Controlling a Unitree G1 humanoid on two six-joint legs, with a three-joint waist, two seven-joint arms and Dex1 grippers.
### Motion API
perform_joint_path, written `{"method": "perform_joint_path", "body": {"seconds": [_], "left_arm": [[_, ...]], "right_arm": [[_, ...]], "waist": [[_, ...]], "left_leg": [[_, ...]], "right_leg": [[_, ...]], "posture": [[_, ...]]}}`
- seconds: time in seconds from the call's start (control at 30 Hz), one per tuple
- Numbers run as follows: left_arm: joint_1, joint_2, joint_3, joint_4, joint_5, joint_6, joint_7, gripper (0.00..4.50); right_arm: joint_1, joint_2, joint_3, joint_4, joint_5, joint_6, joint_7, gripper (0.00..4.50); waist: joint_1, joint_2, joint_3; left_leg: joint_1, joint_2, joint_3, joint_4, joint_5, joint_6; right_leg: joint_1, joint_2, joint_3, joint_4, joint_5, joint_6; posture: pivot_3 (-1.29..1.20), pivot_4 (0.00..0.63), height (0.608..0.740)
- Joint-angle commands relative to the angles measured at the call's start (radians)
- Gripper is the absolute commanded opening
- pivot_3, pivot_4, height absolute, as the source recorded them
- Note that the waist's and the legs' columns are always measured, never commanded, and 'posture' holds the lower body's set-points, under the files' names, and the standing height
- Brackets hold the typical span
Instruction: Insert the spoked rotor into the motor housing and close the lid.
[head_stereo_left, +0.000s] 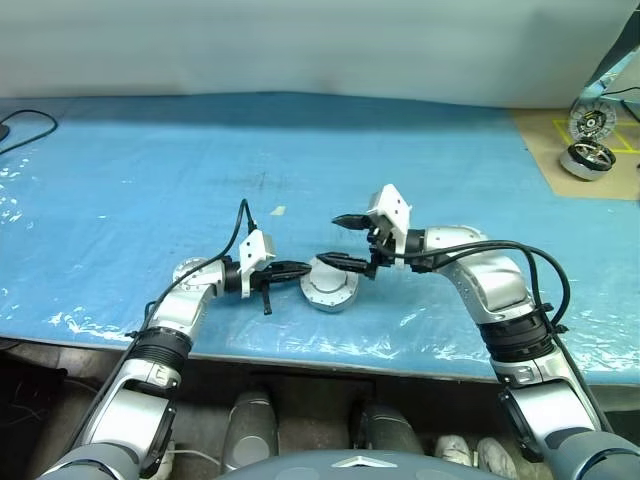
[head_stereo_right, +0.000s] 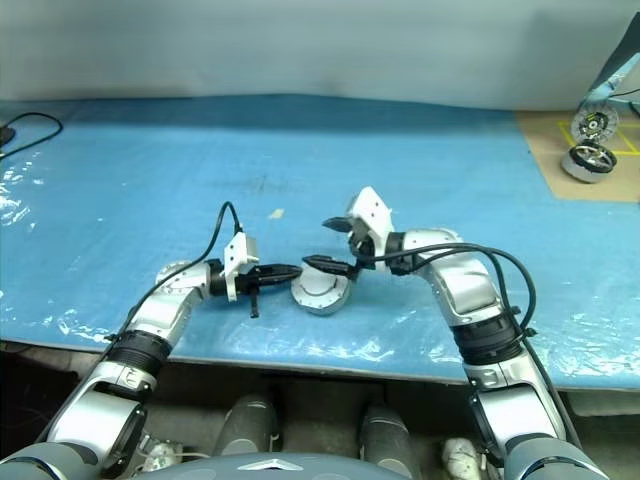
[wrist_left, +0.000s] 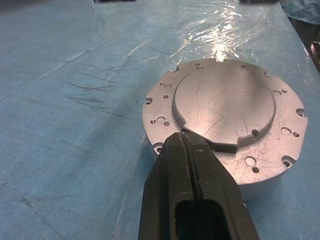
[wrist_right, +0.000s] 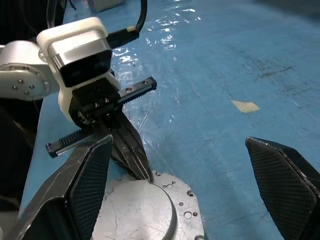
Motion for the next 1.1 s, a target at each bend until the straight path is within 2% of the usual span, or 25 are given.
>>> {"method": "perform_joint_path", "body": {"seconds": [0.03,0.23,0.33,0.57,0.97,1.03,1.1], "left_arm": [[0.027,0.014,-0.025,-0.014,0.022,0.030,-0.011,0.00],[0.039,0.021,-0.019,-0.059,0.012,0.056,-0.009,0.00],[0.042,0.022,-0.018,-0.072,0.009,0.065,-0.009,0.00],[0.031,0.026,-0.013,-0.067,0.008,0.071,-0.014,0.00],[0.037,0.034,-0.009,-0.089,0.004,0.086,-0.012,0.00],[0.039,0.037,-0.007,-0.093,0.003,0.090,-0.012,0.00],[0.040,0.041,-0.007,-0.093,0.003,0.090,-0.013,0.00]], "right_arm": [[0.035,-0.005,-0.113,-0.026,0.102,0.093,-0.042,4.48],[0.040,-0.002,-0.362,0.138,0.283,0.420,-0.172,4.48],[0.075,-0.017,-0.416,0.147,0.344,0.528,-0.182,4.48],[0.155,0.018,-0.392,0.075,0.440,0.661,-0.193,4.48],[0.153,0.153,-0.344,0.051,0.483,0.673,-0.275,4.48],[0.148,0.164,-0.344,0.058,0.487,0.670,-0.280,4.11],[0.149,0.171,-0.343,0.066,0.490,0.665,-0.280,3.56]], "waist": [[0.000,0.000,0.000],[-0.001,0.000,0.000],[-0.001,0.000,0.000],[0.000,0.000,0.000],[0.000,0.000,0.000],[0.000,0.000,0.000],[-0.001,0.000,0.000]], "left_leg": [[0.000,0.000,0.000,0.000,0.000,0.000],[-0.001,0.000,0.000,0.001,0.000,0.000],[-0.001,0.000,0.001,0.000,0.000,0.000],[-0.001,0.000,0.001,0.000,0.000,0.000],[-0.002,0.000,0.001,0.000,0.000,0.000],[-0.002,0.000,0.001,0.000,0.000,-0.001],[-0.002,0.000,0.001,0.000,0.000,-0.001]], "right_leg": [[0.000,0.000,0.000,0.000,0.000,0.000],[-0.001,0.000,0.000,0.000,-0.001,-0.002],[-0.002,0.000,0.000,0.000,-0.001,-0.003],[-0.002,0.000,0.000,0.000,-0.001,-0.003],[-0.002,0.000,0.000,0.000,-0.001,-0.003],[-0.002,0.000,0.000,0.000,-0.001,-0.002],[-0.002,0.000,0.000,0.000,-0.001,-0.002]], "posture": [[0.00,0.150,0.740],[0.00,0.150,0.740],[0.00,0.150,0.740],[0.00,0.150,0.740],[0.00,0.150,0.740],[0.00,0.150,0.740],[0.00,0.150,0.740]]}}
